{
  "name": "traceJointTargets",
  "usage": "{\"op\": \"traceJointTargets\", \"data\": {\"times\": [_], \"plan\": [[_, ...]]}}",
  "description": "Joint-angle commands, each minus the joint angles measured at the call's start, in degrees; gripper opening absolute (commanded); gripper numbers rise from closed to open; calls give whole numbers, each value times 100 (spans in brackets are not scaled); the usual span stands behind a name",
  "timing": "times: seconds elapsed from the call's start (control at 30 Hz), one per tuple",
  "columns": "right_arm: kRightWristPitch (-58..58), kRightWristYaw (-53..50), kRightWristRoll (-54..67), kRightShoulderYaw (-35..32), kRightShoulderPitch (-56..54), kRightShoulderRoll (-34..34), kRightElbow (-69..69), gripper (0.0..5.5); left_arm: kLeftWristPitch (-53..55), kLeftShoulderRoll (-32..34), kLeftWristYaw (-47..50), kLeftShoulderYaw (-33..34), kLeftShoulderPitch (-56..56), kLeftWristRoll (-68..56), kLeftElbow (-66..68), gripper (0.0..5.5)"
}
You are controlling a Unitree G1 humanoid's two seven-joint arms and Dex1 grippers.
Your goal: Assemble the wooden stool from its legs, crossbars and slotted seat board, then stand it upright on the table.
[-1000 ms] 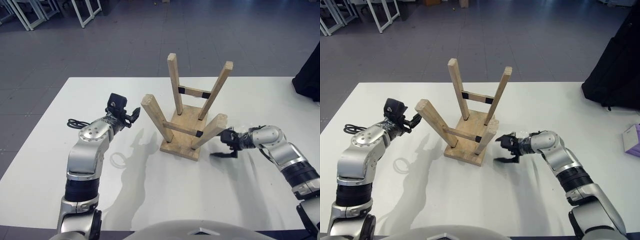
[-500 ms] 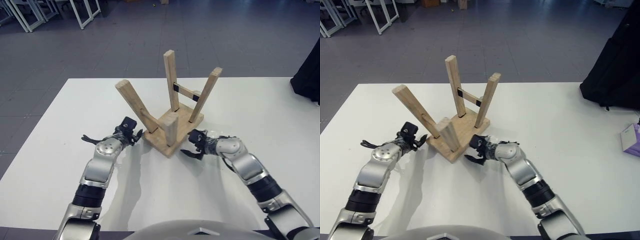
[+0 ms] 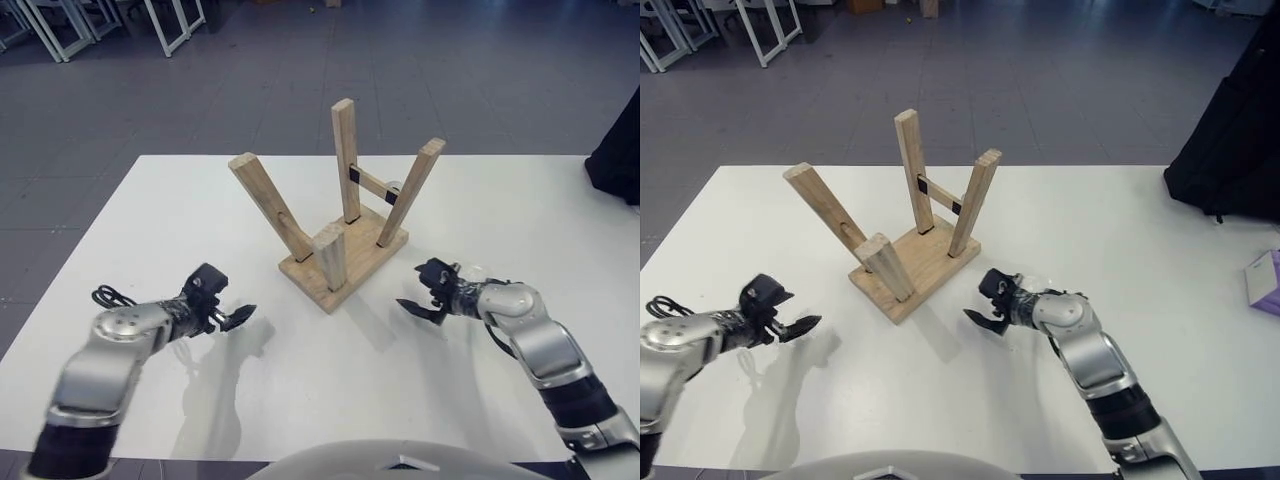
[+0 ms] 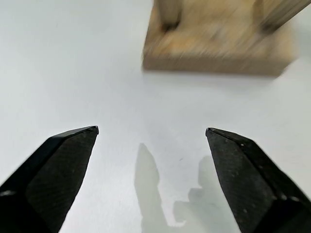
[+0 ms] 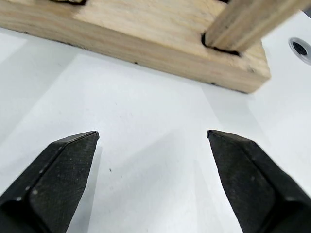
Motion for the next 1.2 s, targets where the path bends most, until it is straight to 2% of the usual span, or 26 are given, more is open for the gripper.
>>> {"op": "traceJointTargets", "data": {"times": [0.03, 0.1, 0.23, 0.3, 0.43, 0.57, 0.73, 0.77, 0.93, 1.1, 1.2], "plan": [[17, -120, 65, -217, -64, -51, 72, 413, 877, -403, -36, 806, -1060, -1883, -591, 444], [-8, -92, 82, -245, -106, -80, 142, 413, 1140, -711, 237, 794, -1237, -2622, -911, 444], [-28, -12, 132, -334, -128, -176, 256, 413, 1390, -785, 759, 713, -1344, -3364, -1222, 444], [-43, 15, 152, -343, -160, -183, 297, 413, 1321, -769, 1136, 532, -1485, -3264, -1246, 444], [-60, -10, 185, -234, -81, -95, 295, 413, 1037, -1249, 1918, 28, -1817, -3085, -1142, 444], [-86, -58, 215, -236, -204, -60, 397, 413, 927, -1310, 1975, -465, -1877, -3095, -1110, 444], [-197, -171, 202, -302, -311, -60, 513, 413, 626, -1234, 2074, -862, -1934, -2635, -862, 382], [-241, -209, 177, -286, -328, -51, 536, 413, 488, -1269, 2093, -942, -1939, -2503, -832, 357], [-343, -367, 32, -239, -332, -102, 571, 413, 157, -1472, 2022, -1378, -1915, -2329, -857, 297], [-395, -316, 444, -793, -404, -139, 509, 413, -120, -1000, 1448, -1278, -1581, -2276, -742, 215], [-26, 4, 1011, -1165, -496, -156, 447, 413, -297, -606, 882, -1153, -1371, -2286, -527, 176]]}}
